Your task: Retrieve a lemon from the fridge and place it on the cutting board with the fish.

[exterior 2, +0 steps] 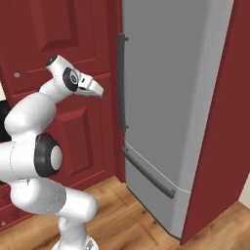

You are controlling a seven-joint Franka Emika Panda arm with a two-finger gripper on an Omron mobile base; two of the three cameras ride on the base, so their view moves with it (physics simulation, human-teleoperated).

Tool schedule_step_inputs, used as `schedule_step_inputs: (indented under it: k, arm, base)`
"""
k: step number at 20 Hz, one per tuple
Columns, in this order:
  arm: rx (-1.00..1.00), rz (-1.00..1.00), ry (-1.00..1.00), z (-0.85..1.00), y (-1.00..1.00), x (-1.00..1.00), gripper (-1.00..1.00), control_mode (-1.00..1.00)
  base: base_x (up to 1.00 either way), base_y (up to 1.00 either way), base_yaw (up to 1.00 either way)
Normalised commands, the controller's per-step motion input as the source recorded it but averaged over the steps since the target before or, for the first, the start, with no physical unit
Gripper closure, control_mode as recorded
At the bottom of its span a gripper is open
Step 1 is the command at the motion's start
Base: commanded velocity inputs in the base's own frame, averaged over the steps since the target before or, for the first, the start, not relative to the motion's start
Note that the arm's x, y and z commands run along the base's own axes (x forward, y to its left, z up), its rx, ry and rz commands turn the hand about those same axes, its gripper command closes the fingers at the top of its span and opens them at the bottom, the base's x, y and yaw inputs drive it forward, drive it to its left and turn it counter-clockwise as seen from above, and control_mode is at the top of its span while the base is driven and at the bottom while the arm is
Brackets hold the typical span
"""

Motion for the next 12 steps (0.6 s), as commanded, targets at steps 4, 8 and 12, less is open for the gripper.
schedule_step_inputs:
  k: [4,8,12]
  arm:
    - [0.04,0.07,-0.03,-0.02,-0.36,0.26,-1.0,-1.0]
    - [0.01,0.1,-0.08,-0.17,-0.36,0.4,-1.0,-1.0]
    - [0.0,0.03,-0.09,-0.03,-0.02,0.5,-1.0,-1.0]
  base:
    - [0.0,0.0,0.0]
    - [0.0,0.0,0.0]
    - [0.0,0.0,0.0]
